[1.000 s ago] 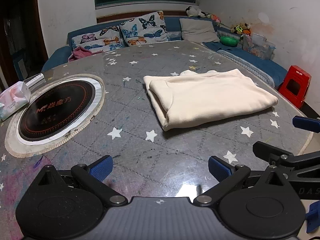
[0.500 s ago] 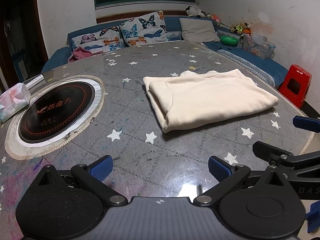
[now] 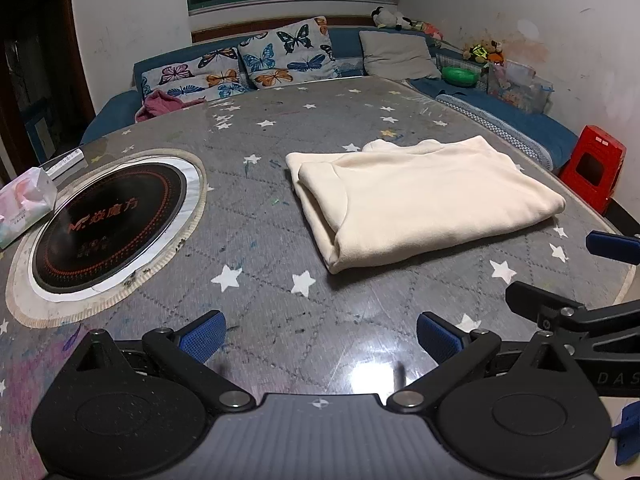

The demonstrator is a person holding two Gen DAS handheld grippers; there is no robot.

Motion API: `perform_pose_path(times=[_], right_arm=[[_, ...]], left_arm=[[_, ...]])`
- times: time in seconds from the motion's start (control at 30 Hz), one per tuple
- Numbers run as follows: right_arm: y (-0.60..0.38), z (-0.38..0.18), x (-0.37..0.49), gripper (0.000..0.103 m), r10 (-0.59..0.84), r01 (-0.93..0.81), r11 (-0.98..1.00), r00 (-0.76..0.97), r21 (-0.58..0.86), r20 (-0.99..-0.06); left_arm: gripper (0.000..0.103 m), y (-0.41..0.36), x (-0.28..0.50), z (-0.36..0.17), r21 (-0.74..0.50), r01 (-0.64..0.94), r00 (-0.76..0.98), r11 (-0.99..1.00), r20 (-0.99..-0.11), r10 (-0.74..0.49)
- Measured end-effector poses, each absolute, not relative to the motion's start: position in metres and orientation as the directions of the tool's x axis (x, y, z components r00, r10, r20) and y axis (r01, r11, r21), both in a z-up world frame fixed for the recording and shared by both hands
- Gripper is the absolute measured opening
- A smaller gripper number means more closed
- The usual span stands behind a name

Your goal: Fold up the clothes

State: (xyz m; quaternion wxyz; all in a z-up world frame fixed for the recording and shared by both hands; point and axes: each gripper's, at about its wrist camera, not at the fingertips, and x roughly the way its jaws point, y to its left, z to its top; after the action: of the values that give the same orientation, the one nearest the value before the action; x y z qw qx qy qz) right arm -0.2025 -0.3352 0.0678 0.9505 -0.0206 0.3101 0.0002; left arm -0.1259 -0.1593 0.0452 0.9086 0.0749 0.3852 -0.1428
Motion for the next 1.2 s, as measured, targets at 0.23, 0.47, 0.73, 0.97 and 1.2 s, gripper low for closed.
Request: perform_pose_path(times=[0.23, 0.47, 0.73, 0.97, 1.2], right_arm=[[-0.337, 0.067, -0.196, 0.103, -0.015, -0.012, 0.999, 0.801, -0.041, -0.598], [-0.337, 0.066, -0.19, 0.103, -0.016, -0.011, 0.999, 0.796, -0.042, -0.606], [-0.338, 0.067, -0.185, 0.103, -0.017, -0.011, 0.999, 0.793, -0.042, -0.609], [-0.339, 0.067, -0.18, 0.103, -0.017, -0.012, 0.999, 0.789, -0.044, -0.614], [-0.339, 0.067, -0.173, 0.103, -0.017, -0.014, 0.999, 0.784, -0.044, -0.621]], left_arm=[[0.103, -0.16, -0.119, 0.045, 0.026, 0.319, 0.657, 0.947, -0.726, -0.202], [0.103, -0.162, -0.113, 0.044, 0.028, 0.322, 0.654, 0.946, -0.73, -0.201], [0.103, -0.164, -0.107, 0.045, 0.033, 0.327, 0.654, 0.944, -0.73, -0.201], [0.103, -0.165, -0.102, 0.045, 0.035, 0.329, 0.652, 0.944, -0.731, -0.2], [0.103, -0.166, -0.096, 0.044, 0.037, 0.329, 0.65, 0.943, -0.734, -0.198]])
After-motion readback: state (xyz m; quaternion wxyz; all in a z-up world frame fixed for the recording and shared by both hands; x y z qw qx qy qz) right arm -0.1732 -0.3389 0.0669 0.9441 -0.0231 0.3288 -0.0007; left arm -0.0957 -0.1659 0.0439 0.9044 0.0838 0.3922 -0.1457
